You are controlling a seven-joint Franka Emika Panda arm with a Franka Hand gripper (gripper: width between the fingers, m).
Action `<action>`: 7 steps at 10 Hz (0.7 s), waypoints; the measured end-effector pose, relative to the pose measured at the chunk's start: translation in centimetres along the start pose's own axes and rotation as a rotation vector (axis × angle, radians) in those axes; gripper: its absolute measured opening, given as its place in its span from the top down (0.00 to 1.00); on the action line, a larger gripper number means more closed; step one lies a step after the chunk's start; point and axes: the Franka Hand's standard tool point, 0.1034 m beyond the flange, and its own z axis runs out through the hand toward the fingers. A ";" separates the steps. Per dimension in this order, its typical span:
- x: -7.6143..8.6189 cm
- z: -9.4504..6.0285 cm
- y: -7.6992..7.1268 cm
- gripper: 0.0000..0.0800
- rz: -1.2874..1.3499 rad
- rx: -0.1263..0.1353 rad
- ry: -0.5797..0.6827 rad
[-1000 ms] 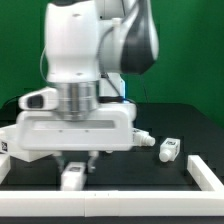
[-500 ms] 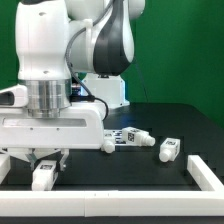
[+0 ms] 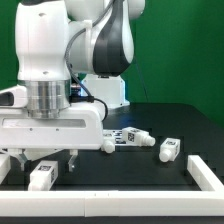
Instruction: Assemble one leg
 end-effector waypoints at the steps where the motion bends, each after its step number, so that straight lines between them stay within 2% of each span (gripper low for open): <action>1: -0.2 -1.0 -0.1 0.20 -0.030 0.005 -0.005; 3: -2.4 -4.4 0.7 0.19 -0.095 0.026 -0.027; 4: -3.3 -5.8 0.6 0.19 -0.130 0.034 -0.034; 5: -3.5 -6.2 0.0 0.19 -0.151 0.015 -0.002; 7: -3.5 -5.8 0.1 0.19 -0.148 0.016 -0.008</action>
Offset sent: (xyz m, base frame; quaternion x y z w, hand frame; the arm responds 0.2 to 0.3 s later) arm -0.0662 -0.0034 0.0564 0.0258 -0.0986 -0.1476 0.9838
